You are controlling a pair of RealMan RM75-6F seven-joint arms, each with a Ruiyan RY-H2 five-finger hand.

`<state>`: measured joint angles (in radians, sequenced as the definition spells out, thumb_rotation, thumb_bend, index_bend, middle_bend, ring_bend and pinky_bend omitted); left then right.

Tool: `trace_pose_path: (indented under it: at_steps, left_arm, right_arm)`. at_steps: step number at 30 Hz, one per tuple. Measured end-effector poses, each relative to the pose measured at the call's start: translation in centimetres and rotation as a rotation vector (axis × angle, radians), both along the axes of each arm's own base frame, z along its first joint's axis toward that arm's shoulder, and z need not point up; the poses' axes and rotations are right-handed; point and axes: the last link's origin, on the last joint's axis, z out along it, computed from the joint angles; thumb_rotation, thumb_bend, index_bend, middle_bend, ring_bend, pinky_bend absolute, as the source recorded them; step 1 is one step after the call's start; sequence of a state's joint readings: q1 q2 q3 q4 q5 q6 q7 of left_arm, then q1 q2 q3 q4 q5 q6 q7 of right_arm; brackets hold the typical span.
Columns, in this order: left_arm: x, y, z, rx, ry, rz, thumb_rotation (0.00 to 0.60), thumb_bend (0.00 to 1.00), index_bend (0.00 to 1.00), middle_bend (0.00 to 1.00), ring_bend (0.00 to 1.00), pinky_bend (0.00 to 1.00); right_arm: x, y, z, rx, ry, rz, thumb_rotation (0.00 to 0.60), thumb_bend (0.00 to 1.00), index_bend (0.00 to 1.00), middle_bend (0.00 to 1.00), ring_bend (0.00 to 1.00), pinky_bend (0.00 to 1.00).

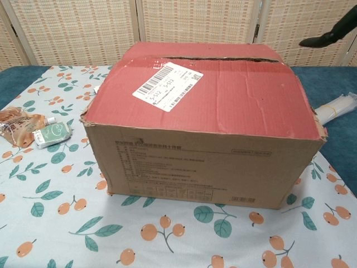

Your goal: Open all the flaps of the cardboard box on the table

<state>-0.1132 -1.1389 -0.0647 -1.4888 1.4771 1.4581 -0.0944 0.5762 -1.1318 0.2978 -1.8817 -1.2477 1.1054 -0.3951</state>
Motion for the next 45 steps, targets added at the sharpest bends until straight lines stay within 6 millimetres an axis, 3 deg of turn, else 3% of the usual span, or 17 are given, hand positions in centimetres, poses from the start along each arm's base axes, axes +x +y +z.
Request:
trace_pose_path:
  at_steps: [7,15,29,35,45]
  left_arm:
    - [-0.1,-0.2,0.5,0.012,-0.019,0.003,0.600,0.41,0.00,0.00,0.00,0.00]
    - [-0.3,-0.5,1.0,0.019,-0.044,0.011,0.600,0.41,0.00,0.00,0.00,0.00]
    - [-0.7,-0.6,1.6,0.028,-0.067,0.017,0.600,0.41,0.00,0.00,0.00,0.00]
    - [-1.0,-0.6,1.8,0.033,-0.074,0.027,0.600,0.41,0.00,0.00,0.00,0.00]
    - [-1.9,-0.2,1.8,0.037,-0.087,0.063,0.600,0.41,0.00,0.00,0.00,0.00]
  right_arm:
    - [1.1,-0.9,-2.5,0.045,0.014,0.001,0.600,0.30,0.00,0.00,0.00,0.00]
    - [1.0,-1.5,-3.9,0.058,0.038,-0.019,0.600,0.30,0.00,0.00,0.00,0.00]
    - [2.2,-5.3,-6.1,0.053,0.048,-0.034,0.600,0.30,0.00,0.00,0.00,0.00]
    - [3.7,-6.6,-5.5,0.025,0.011,-0.022,0.600,0.30,0.00,0.00,0.00,0.00]
    - [5.8,-8.8,-1.6,-0.051,-0.040,-0.024,0.600,0.30,0.00,0.00,0.00,0.00]
